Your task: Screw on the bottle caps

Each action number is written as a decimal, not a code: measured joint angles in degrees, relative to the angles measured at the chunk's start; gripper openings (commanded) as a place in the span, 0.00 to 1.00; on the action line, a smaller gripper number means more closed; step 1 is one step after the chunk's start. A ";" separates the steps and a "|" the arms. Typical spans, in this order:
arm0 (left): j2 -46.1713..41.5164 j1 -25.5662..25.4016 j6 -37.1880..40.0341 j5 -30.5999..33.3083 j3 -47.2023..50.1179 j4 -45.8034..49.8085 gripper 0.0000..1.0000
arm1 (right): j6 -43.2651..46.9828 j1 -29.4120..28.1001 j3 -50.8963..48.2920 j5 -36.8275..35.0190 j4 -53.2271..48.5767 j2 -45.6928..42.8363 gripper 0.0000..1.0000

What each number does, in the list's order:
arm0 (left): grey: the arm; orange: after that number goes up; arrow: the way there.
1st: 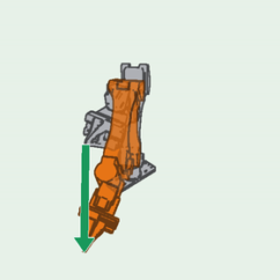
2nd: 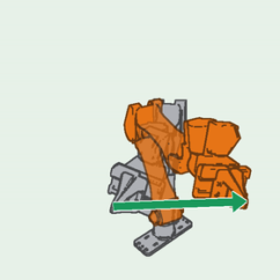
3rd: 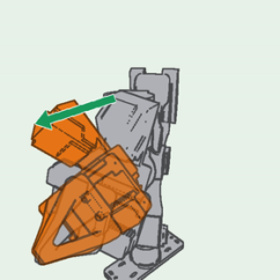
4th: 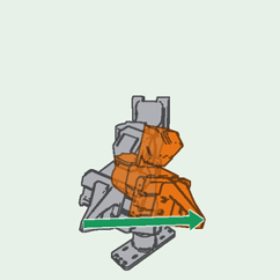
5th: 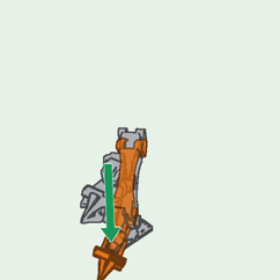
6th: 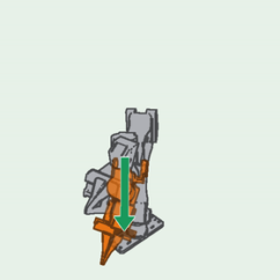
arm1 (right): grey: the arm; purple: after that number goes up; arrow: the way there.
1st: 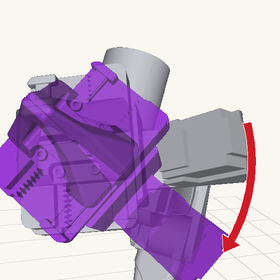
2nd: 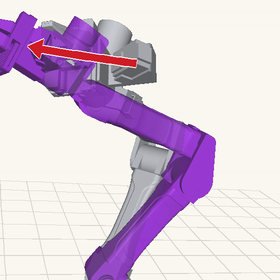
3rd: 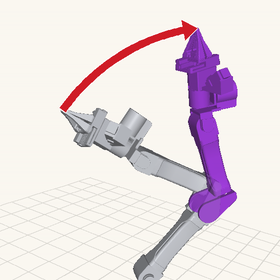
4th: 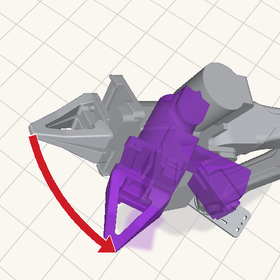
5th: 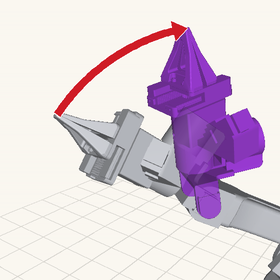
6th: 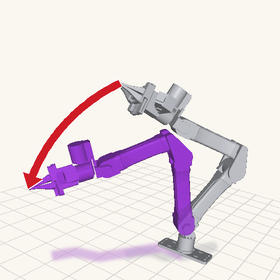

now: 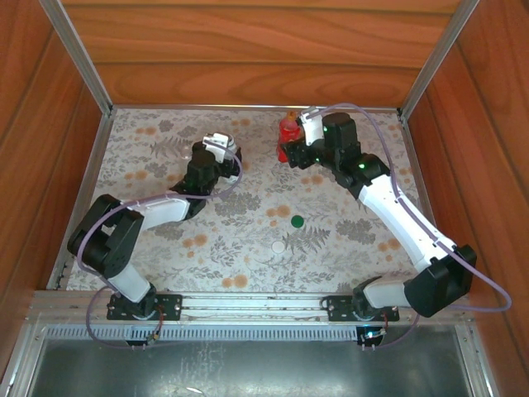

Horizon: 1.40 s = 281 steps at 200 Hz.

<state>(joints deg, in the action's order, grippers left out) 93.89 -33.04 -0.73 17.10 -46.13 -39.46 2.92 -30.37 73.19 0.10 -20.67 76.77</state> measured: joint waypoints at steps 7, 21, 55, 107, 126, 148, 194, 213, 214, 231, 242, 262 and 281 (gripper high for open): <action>0.63 0.00 -0.15 0.33 -0.42 -0.02 1.00 | -0.02 0.00 -0.24 0.02 0.15 -0.04 0.82; 1.64 0.00 -0.35 0.76 -1.01 -0.09 1.00 | -0.02 0.00 -0.72 0.02 0.17 -0.13 0.82; 3.65 0.04 -0.66 1.05 -1.88 -0.33 1.00 | -0.09 0.00 -1.53 0.17 0.17 -0.13 0.82; 5.53 0.07 -0.87 0.61 -2.80 -0.44 0.98 | -0.33 0.00 -1.57 0.24 0.17 -0.13 0.81; 5.55 0.09 -1.16 0.31 -2.84 -0.44 0.91 | -0.48 0.00 -1.57 0.39 0.17 -0.13 0.81; 5.55 0.09 -1.36 -0.50 -3.13 -0.50 0.86 | -0.55 0.00 -1.57 0.63 0.17 -0.13 0.81; 5.66 0.09 -1.75 -1.25 -3.21 -0.74 0.71 | -0.92 0.00 -2.43 1.09 0.46 -0.28 0.80; 5.99 0.09 -1.73 -1.57 -3.23 -0.83 0.67 | -0.98 0.00 -2.86 1.14 0.44 -0.31 0.80; 5.99 0.09 -1.70 -1.62 -3.23 -0.83 0.67 | -0.98 0.00 -2.89 1.14 0.46 -0.33 0.80; 6.19 0.09 -1.66 -2.10 -3.23 -0.83 0.62 | -1.14 0.00 -3.19 1.22 0.50 -0.35 0.80; 6.19 0.09 -1.73 -2.47 -3.23 -0.83 0.61 | -1.20 0.00 -3.21 1.27 0.48 -0.35 0.80; 6.19 0.09 -1.73 -3.08 -3.23 -0.90 0.59 | -1.36 0.00 -3.21 1.27 0.50 -0.55 0.80; 6.19 0.09 -1.64 -3.65 -3.23 -0.98 0.56 | -1.44 0.00 -3.23 1.27 0.50 -0.90 0.80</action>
<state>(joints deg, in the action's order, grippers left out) 100.07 -32.95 -2.37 13.45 -49.36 -40.45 1.48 -30.37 69.95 1.37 -20.16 75.88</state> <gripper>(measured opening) 0.591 0.799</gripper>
